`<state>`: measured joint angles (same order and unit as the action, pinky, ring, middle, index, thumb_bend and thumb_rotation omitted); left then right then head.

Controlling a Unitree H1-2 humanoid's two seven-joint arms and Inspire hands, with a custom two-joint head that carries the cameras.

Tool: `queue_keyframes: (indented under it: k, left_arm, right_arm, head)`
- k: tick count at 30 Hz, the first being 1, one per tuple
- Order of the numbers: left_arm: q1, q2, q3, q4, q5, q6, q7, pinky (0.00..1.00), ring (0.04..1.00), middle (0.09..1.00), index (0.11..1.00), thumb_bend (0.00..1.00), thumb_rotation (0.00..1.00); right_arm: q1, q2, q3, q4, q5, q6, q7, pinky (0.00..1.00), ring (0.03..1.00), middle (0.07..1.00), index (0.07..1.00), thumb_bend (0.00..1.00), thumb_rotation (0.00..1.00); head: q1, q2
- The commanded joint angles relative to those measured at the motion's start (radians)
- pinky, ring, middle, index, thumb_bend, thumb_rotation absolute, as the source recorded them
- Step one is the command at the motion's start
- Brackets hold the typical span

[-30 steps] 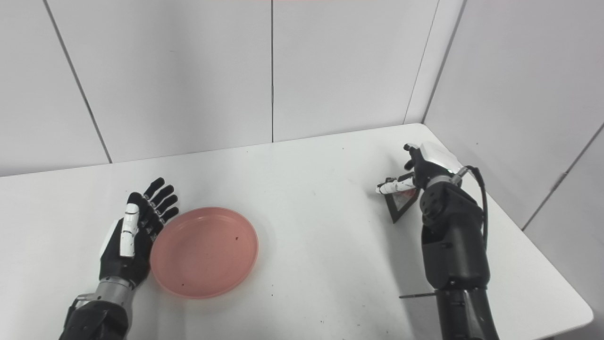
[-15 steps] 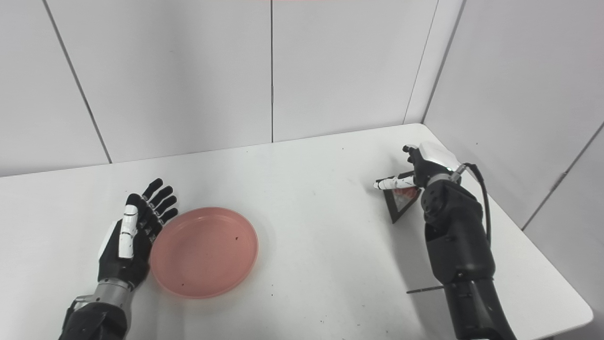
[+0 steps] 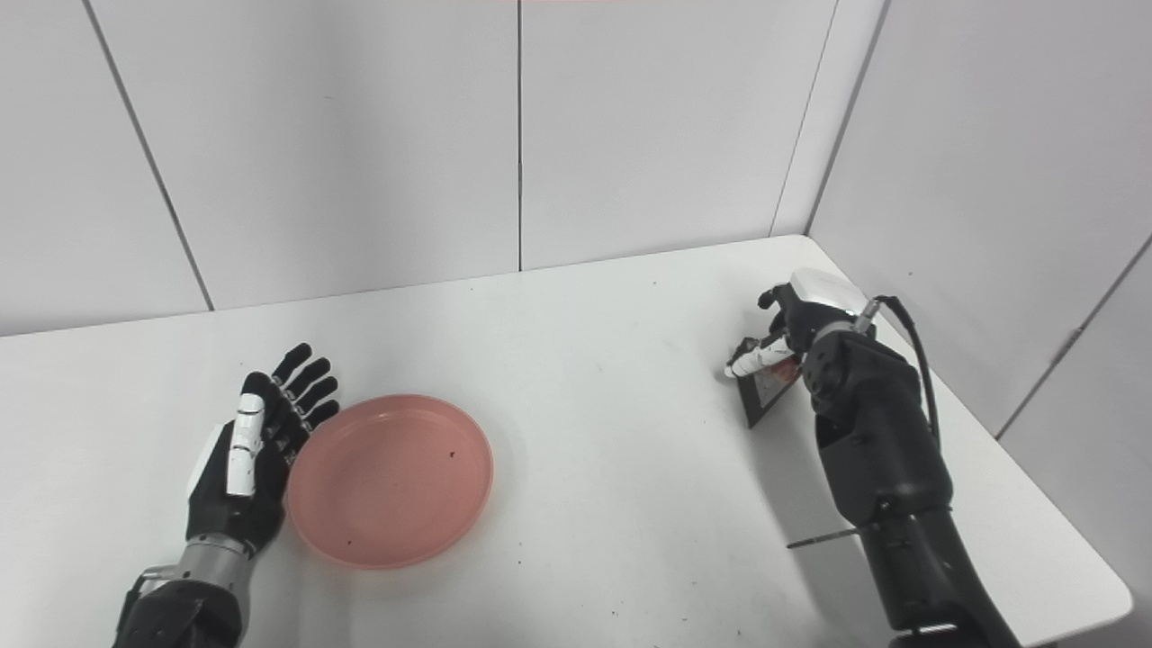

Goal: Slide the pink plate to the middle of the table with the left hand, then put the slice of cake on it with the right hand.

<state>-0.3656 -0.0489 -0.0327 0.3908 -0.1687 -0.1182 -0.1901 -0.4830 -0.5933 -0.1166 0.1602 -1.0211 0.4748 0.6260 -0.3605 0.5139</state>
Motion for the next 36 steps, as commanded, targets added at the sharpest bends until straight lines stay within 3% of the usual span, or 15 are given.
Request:
queue_keyframes:
  k: [1, 9, 11, 12, 13, 16, 18, 20, 22, 26, 36]
  left_arm:
    - [0.071, 0.007, 0.005, 0.029, 0.002, 0.012, 0.001, 0.87, 0.894, 0.894, 0.877, 0.62, 1.00]
    - [0.069, 0.004, 0.005, 0.031, 0.005, 0.003, 0.004, 0.86, 0.883, 0.887, 0.870, 0.62, 1.00]
    - [0.070, 0.003, 0.005, 0.027, 0.005, 0.007, 0.005, 0.86, 0.883, 0.886, 0.870, 0.62, 1.00]
    - [0.071, 0.003, 0.004, 0.026, 0.007, 0.008, 0.007, 0.86, 0.884, 0.887, 0.871, 0.62, 1.00]
    - [0.070, 0.003, 0.004, 0.026, 0.006, 0.007, 0.007, 0.86, 0.884, 0.888, 0.871, 0.62, 1.00]
    - [0.069, 0.002, 0.005, 0.028, 0.006, 0.006, 0.007, 0.86, 0.883, 0.885, 0.867, 0.62, 1.00]
    - [0.069, 0.002, 0.004, 0.026, 0.007, 0.009, 0.008, 0.86, 0.884, 0.887, 0.869, 0.62, 1.00]
    - [0.069, 0.001, 0.004, 0.024, 0.008, 0.012, 0.011, 0.86, 0.887, 0.887, 0.870, 0.62, 1.00]
    - [0.068, 0.000, 0.005, 0.026, 0.009, 0.009, 0.012, 0.86, 0.884, 0.887, 0.869, 0.62, 1.00]
    - [0.071, 0.001, 0.003, 0.018, 0.009, 0.016, 0.011, 0.86, 0.889, 0.890, 0.871, 0.62, 1.00]
    - [0.072, 0.000, 0.003, 0.017, 0.008, 0.015, 0.009, 0.87, 0.889, 0.889, 0.870, 0.62, 1.00]
  right_arm:
    - [-0.008, -0.032, 0.022, 0.006, 0.030, -0.006, 0.023, 0.68, 0.715, 0.724, 0.773, 0.94, 0.25]
    - [0.002, -0.064, 0.085, 0.033, 0.077, -0.006, -0.028, 0.62, 0.651, 0.681, 0.722, 0.91, 0.15]
    - [0.001, -0.060, 0.093, 0.040, 0.062, -0.005, -0.034, 0.51, 0.582, 0.650, 0.707, 0.88, 0.13]
    - [0.002, -0.056, 0.095, 0.042, 0.055, -0.005, -0.045, 0.40, 0.477, 0.552, 0.699, 0.70, 0.05]
    - [0.003, -0.051, 0.094, 0.042, 0.048, -0.005, -0.060, 0.33, 0.405, 0.515, 0.691, 0.64, 0.03]
    - [0.001, -0.037, 0.089, 0.050, 0.042, -0.005, -0.117, 0.20, 0.270, 0.473, 0.634, 0.57, 0.00]
    - [-0.005, -0.021, 0.080, 0.062, 0.027, -0.005, -0.166, 0.21, 0.280, 0.472, 0.618, 0.56, 0.00]
    - [-0.007, 0.008, 0.046, 0.063, 0.030, -0.005, -0.223, 0.24, 0.319, 0.475, 0.514, 0.54, 0.00]
    - [-0.006, 0.023, 0.025, 0.055, 0.038, -0.005, -0.251, 0.21, 0.276, 0.471, 0.488, 0.53, 0.00]
    - [-0.002, 0.044, 0.004, 0.039, 0.075, -0.005, -0.315, 0.17, 0.220, 0.469, 0.481, 0.53, 0.00]
    - [0.003, 0.069, -0.022, -0.002, 0.173, -0.006, -0.420, 0.15, 0.208, 0.469, 0.480, 0.53, 0.00]
  head:
    - [0.000, 0.002]
    - [0.001, 0.004]
    - [0.003, 0.006]
    - [0.003, 0.006]
    - [0.004, 0.006]
    - [0.005, 0.005]
    - [0.005, 0.005]
    - [0.005, 0.005]
    - [0.005, 0.005]
    - [0.006, 0.005]
    - [0.012, 0.007]
